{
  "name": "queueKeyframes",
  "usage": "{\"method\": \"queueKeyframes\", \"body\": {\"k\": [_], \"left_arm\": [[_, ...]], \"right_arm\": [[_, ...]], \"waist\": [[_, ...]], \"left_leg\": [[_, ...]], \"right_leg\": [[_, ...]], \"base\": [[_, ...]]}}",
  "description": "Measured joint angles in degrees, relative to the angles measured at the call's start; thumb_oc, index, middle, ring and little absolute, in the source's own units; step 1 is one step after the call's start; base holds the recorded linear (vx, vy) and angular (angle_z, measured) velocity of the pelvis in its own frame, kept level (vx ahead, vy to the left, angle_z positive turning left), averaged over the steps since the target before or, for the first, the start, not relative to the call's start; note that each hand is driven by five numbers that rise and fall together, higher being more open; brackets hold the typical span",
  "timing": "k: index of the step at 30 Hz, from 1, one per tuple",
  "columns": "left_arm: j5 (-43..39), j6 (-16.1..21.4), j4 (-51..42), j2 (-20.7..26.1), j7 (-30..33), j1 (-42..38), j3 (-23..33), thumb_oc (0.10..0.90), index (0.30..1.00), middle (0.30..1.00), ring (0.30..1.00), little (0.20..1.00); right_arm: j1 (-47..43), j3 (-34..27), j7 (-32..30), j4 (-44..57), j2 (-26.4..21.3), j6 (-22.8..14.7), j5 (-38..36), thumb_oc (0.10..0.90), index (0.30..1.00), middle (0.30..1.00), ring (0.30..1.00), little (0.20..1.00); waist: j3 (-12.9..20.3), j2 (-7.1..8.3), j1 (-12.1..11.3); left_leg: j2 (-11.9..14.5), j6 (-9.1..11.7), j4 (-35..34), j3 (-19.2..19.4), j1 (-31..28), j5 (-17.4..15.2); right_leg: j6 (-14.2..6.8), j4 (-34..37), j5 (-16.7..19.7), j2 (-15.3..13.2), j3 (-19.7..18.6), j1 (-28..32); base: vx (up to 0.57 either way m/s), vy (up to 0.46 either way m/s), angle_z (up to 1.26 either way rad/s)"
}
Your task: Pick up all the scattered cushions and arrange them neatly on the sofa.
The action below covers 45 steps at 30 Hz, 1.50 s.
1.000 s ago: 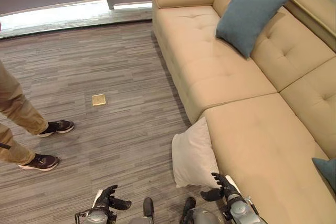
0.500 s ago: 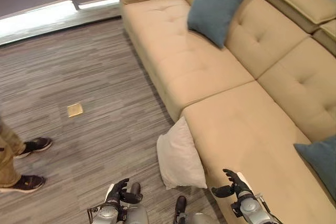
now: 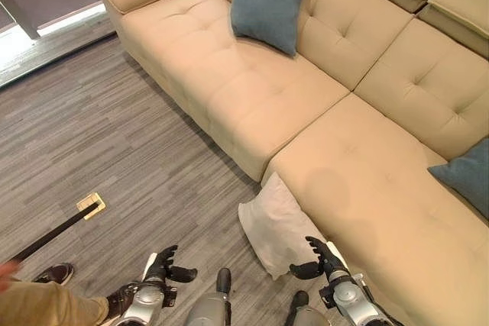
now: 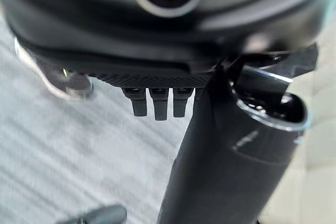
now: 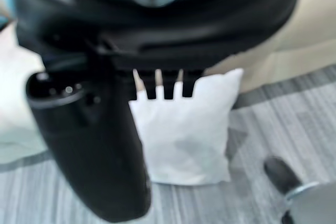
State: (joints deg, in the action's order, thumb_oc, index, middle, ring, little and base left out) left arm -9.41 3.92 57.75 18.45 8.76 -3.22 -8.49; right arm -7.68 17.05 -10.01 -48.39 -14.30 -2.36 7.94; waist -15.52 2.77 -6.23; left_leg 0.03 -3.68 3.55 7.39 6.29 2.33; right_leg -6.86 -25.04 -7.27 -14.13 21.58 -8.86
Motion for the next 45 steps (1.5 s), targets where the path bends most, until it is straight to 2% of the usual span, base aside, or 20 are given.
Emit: {"method": "queueKeyframes", "body": {"k": [1,2,3,4,5,8,10,11,12,13,15,16,17,18,20,21,25,36,45], "left_arm": [[0.0,-0.1,-0.4,0.4,0.2,1.8,0.8,0.8,0.9,0.9,0.9,0.9],[-0.1,-0.2,-0.3,0.3,0.5,2.9,0.7,0.8,0.9,0.9,0.9,0.9],[-0.1,-0.3,-0.1,-0.1,0.5,3.6,0.5,0.8,0.9,0.9,0.9,0.9],[-0.1,-0.3,-0.2,-1.3,0.6,3.9,0.5,0.8,0.9,0.9,0.9,0.9],[-0.1,-0.2,-0.4,-1.7,0.4,4.3,0.0,0.8,0.9,0.9,0.9,0.9],[-0.7,0.0,-2.2,-2.6,0.6,5.3,-0.2,0.8,0.9,0.9,0.9,0.9],[-1.0,0.3,-2.7,-2.6,0.8,3.7,-0.3,0.8,0.9,0.9,0.9,0.9],[-1.7,0.4,-2.8,-3.3,0.7,2.9,-0.6,0.8,0.9,0.9,0.9,0.9],[-1.9,0.5,-3.0,-3.7,0.8,2.4,-1.1,0.8,0.9,0.9,0.9,0.9],[-2.6,1.1,-5.2,-4.1,1.0,2.2,-2.5,0.8,0.9,0.9,0.9,0.9],[-3.0,2.0,-7.1,-4.6,0.8,2.1,-3.5,0.8,0.9,0.9,0.9,0.9],[-3.0,2.3,-7.6,-5.0,0.8,1.7,-4.1,0.8,0.9,0.9,0.9,0.9],[-3.1,2.2,-7.7,-5.0,0.9,0.6,-4.3,0.8,0.9,0.9,0.9,0.9],[-3.8,2.3,-8.4,-4.1,1.1,-1.8,-5.5,0.8,0.9,0.9,0.9,0.9],[-4.0,2.1,-8.3,-3.6,1.0,-3.8,-6.4,0.8,0.9,0.9,0.9,0.9],[-4.0,2.1,-9.0,-3.6,1.1,-4.9,-7.2,0.8,0.9,0.9,0.9,0.9],[-4.1,2.4,-10.6,-3.4,1.7,-6.7,-7.8,0.8,0.9,0.9,0.9,0.9],[-4.1,3.2,-10.5,0.0,4.3,-7.0,-8.9,0.8,0.9,0.9,0.9,0.9],[-4.1,3.3,-10.7,-2.1,3.2,-7.8,-11.2,0.8,0.9,0.9,0.9,0.9]], "right_arm": [[-0.1,0.0,-0.1,0.4,-0.2,-0.1,0.2,0.8,0.9,0.9,0.9,0.9],[-0.9,0.0,-0.3,0.4,-0.2,-0.1,0.2,0.8,0.9,0.9,0.9,0.9],[-1.2,0.0,-0.4,0.4,-0.5,-0.1,0.2,0.8,0.9,0.9,0.9,0.9],[-1.1,-0.2,-0.5,0.3,-1.1,0.1,0.2,0.8,0.9,0.9,0.9,0.9],[-0.5,-0.1,-0.5,0.3,-1.2,0.2,0.2,0.8,0.9,0.9,0.9,0.9],[1.1,-0.3,-1.3,1.5,-1.5,0.3,0.2,0.8,0.9,0.9,0.9,0.9],[0.4,-0.1,-2.4,1.7,-2.9,0.3,0.2,0.8,0.9,0.9,0.9,0.9],[-0.4,0.0,-2.8,1.7,-4.4,0.3,0.3,0.8,0.9,0.9,0.9,0.9],[-0.5,0.0,-3.2,1.7,-5.3,0.3,0.3,0.8,0.9,0.9,0.9,0.9],[-0.8,0.0,-4.2,1.6,-6.9,0.3,0.6,0.8,0.9,0.9,0.9,0.9],[-1.7,-0.2,-4.9,1.4,-8.2,0.4,0.7,0.8,0.9,0.9,0.9,0.9],[-2.9,-0.3,-5.6,1.4,-8.9,0.4,0.8,0.8,0.9,0.9,0.9,0.9],[-3.8,-0.9,-6.2,1.4,-8.9,0.4,0.7,0.8,0.9,0.9,0.9,0.9],[-6.8,-1.0,-6.8,1.0,-9.0,0.4,0.7,0.8,0.9,0.9,0.9,0.9],[-9.2,-1.1,-6.8,0.1,-8.8,0.5,0.7,0.8,0.9,0.9,0.9,0.9],[-11.7,-1.2,-7.0,-0.5,-8.5,0.8,0.7,0.8,0.9,0.9,0.9,0.9],[-15.2,-1.2,-8.0,-0.8,-8.3,0.9,0.5,0.8,0.9,0.9,0.9,0.9],[-20.3,0.0,-9.3,-3.0,-7.0,0.9,-1.9,0.8,0.9,0.9,0.9,0.9],[-20.3,1.7,-9.7,-3.0,-6.9,0.9,-2.0,0.8,0.9,0.9,0.9,0.9]], "waist": [[0.2,0.3,0.5],[0.5,1.1,-0.8],[0.5,1.38,-1.0],[0.4,0.65,-0.8],[0.5,0.73,-0.6],[0.8,1.13,-0.7],[0.1,0.74,-1.2],[-1.0,-0.76,-2.0],[-1.6,-1.48,-1.9],[-2.4,-2.49,-1.8],[-2.6,-3.47,-1.5],[-2.8,-4.74,-0.7],[-3.6,-4.48,-0.5],[-6.1,-3.19,-0.4],[-7.5,-2.39,-0.7],[-9.3,-2.34,-0.8],[-12.2,-3.15,-0.9],[-12.4,-3.34,-1.7],[-12.5,-3.28,-1.9]], "left_leg": [[0.0,0.0,-0.2,2.3,0.0,-0.1],[-0.3,0.3,-1.0,4.1,-0.1,-0.2],[-0.4,0.4,-1.0,4.9,0.1,-0.1],[0.2,1.5,-1.8,5.1,0.1,0.3],[0.7,1.7,-1.8,4.8,0.4,1.1],[2.4,2.8,-1.2,6.2,2.5,1.7],[2.7,2.9,5.3,2.5,7.7,1.7],[2.7,3.2,7.3,-2.4,8.3,1.6],[2.5,3.8,8.1,-5.3,8.8,1.3],[2.1,6.6,8.5,-10.6,10.1,1.4],[2.6,7.1,6.0,-11.7,9.8,1.3],[3.4,7.2,3.6,-11.3,9.9,1.1],[3.3,7.4,3.1,-11.2,10.9,1.5],[2.7,7.4,4.3,-11.0,13.6,1.7],[2.5,6.9,4.1,-10.7,15.5,1.9],[2.0,6.3,4.1,-10.0,15.9,2.4],[1.2,5.4,4.0,-9.4,16.2,2.6],[0.1,4.3,2.1,-9.5,16.2,3.2],[0.1,4.2,2.1,-10.2,15.8,3.6]], "right_leg": [[0.9,0.1,-1.5,1.5,2.7,1.1],[1.0,2.6,-2.2,2.0,4.0,1.3],[1.8,6.3,-2.8,2.5,4.6,2.3],[3.1,9.6,-2.1,4.0,5.1,3.3],[4.1,11.9,-0.2,5.6,3.3,3.7],[5.0,12.1,-0.2,7.3,1.9,0.9],[7.2,11.8,0.4,7.6,-0.2,-2.1],[7.6,11.6,1.8,8.0,-1.3,-2.1],[7.8,11.6,2.0,8.0,-1.5,-1.8],[7.7,11.4,1.9,8.1,-1.4,-2.3],[7.6,11.1,2.0,8.4,-1.4,-4.3],[7.6,10.6,2.3,9.1,-1.2,-5.6],[7.6,9.5,2.3,8.8,-1.3,-7.3],[7.6,7.4,2.4,7.9,-1.7,-10.9],[7.5,6.8,2.6,7.8,-2.8,-13.4],[7.1,7.0,3.4,7.2,-3.2,-13.8],[6.2,7.4,4.2,6.1,-4.0,-14.3],[5.5,10.0,5.4,5.5,-3.7,-13.7],[5.3,10.4,5.5,5.5,-2.8,-12.6]], "base": [[-0.05,-0.024,-1.22],[-0.11,-0.068,-0.95],[-0.11,-0.067,-0.77],[-0.1,-0.018,-0.29],[-0.05,-0.025,-0.15],[-0.12,0.002,-0.3],[-0.17,0.05,-0.58],[-0.06,0.031,-0.54],[-0.05,0.078,-0.35],[-0.03,0.066,-0.03],[-0.1,0.089,-0.02],[-0.14,0.133,0.04],[-0.09,0.156,-0.01],[-0.02,0.149,-0.07],[-0.02,0.135,-0.17],[-0.04,0.138,-0.12],[-0.02,0.071,-0.03],[-0.01,0.03,0.03],[-0.01,0.006,0.04]]}}
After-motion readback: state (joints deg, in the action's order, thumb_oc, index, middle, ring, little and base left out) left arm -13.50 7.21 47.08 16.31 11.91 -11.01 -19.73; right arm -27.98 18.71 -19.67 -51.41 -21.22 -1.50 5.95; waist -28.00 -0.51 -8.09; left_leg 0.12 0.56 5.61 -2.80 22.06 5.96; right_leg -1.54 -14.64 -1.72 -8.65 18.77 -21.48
